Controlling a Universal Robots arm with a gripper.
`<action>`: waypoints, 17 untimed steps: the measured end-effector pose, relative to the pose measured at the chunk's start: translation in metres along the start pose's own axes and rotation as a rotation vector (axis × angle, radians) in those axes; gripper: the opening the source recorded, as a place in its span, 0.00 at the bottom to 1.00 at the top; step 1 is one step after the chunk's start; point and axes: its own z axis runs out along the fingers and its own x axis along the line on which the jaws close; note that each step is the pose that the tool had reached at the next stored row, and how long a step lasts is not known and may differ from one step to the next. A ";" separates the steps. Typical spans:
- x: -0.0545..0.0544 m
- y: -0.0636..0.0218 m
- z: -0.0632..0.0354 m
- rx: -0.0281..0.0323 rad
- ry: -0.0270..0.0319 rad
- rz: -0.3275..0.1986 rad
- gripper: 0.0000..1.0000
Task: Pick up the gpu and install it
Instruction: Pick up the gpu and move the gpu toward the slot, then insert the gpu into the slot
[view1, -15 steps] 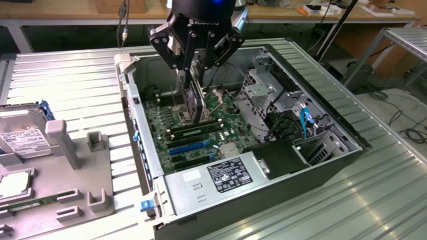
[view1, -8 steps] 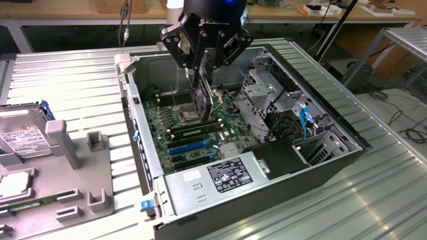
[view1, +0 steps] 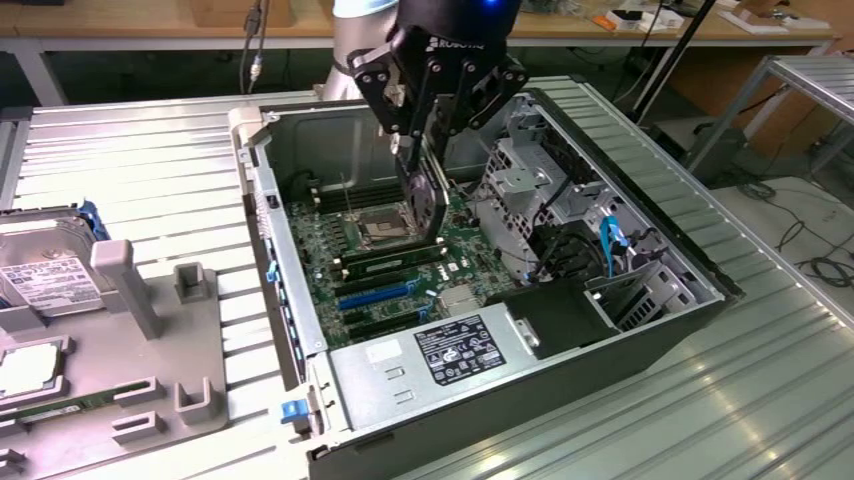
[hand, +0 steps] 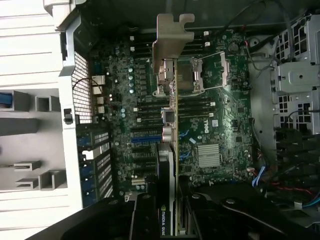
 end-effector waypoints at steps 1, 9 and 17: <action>-0.004 0.0003 0.0001 -0.0001 0.0000 0.000 0.27; -0.027 0.0020 0.0006 0.0000 0.0001 0.000 0.27; -0.027 0.0021 0.0006 -0.0001 0.0000 0.000 0.27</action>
